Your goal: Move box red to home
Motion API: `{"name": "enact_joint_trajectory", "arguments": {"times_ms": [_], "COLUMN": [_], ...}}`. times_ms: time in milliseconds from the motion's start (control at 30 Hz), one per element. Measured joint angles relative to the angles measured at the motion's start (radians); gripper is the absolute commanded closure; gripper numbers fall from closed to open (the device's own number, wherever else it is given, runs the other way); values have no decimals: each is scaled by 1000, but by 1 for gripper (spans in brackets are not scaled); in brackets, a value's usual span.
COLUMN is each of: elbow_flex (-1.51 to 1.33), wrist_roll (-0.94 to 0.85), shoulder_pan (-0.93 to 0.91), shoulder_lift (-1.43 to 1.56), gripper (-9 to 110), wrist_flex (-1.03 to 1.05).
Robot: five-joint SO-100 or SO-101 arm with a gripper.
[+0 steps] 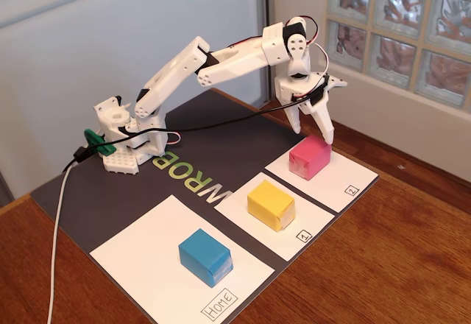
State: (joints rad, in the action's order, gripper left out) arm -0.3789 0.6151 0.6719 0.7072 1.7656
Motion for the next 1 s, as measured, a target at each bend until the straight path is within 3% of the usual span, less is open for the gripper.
{"name": "enact_joint_trajectory", "arguments": {"times_ms": [200, 1000], "elbow_flex": [-2, -58], "wrist_roll": [0, 3], "shoulder_pan": [-3, -3], "shoulder_lift": [11, -37], "gripper": [58, 57], "wrist_flex": [0, 0]}}
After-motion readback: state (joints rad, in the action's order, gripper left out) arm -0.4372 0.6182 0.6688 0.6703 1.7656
